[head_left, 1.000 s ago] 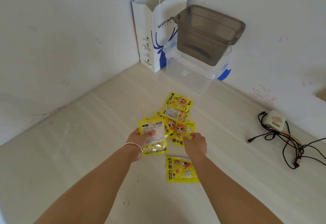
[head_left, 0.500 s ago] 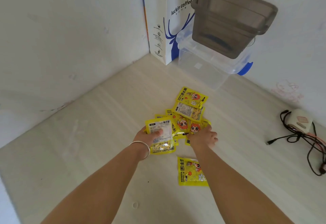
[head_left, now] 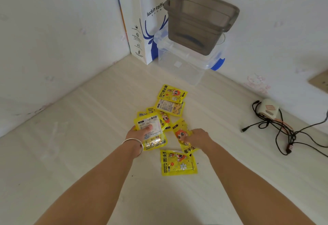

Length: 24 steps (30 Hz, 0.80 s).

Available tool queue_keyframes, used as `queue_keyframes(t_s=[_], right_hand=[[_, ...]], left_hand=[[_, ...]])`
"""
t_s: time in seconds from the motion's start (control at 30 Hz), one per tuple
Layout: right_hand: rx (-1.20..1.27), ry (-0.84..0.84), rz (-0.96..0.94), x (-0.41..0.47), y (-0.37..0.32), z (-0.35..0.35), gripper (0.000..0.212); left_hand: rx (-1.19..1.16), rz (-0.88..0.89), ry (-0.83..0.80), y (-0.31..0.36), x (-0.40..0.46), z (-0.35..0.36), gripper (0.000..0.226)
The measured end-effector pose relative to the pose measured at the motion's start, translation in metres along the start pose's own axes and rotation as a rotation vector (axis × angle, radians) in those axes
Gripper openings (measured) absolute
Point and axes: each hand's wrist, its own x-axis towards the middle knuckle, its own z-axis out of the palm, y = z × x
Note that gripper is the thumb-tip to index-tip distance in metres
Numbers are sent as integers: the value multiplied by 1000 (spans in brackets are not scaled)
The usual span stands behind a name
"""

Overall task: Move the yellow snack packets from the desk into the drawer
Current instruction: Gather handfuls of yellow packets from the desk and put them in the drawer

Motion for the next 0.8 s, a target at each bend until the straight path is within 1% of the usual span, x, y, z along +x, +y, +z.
queue_keyframes(t_s=[0.07, 0.13, 0.17, 0.27, 0.37, 0.43, 0.6, 0.67, 0.73, 0.8], right_hand=[[-115, -106, -112, -11, 5, 4, 62], [-267, -137, -205, -20, 9, 12, 54], [-320, -130, -248, -22, 10, 17, 51], [-431, -103, -342, -29, 14, 28, 71], [-612, -37, -450, -33, 16, 36, 65], [-682, 4, -490, -35, 18, 42, 66], [-680, 102, -482, -38, 17, 52, 82], [-687, 109, -469, -36, 16, 53, 80], [-700, 67, -430, -36, 17, 52, 73], [-603, 2, -345, -33, 21, 47, 66]], left_hand=[[1, 6, 42, -5, -6, 2, 21], [-20, 6, 73, -10, -12, 3, 23], [-29, 5, 81, -12, -14, 2, 25], [-46, 6, 110, -16, -23, -3, 25], [-55, 2, 156, -20, -29, -13, 29], [-59, -5, 175, -23, -34, -18, 33], [-101, -4, 178, -27, -45, -23, 35], [-115, -1, 172, -28, -49, -23, 31], [-120, -1, 150, -29, -51, -22, 24], [-127, 0, 129, -28, -54, -18, 21]])
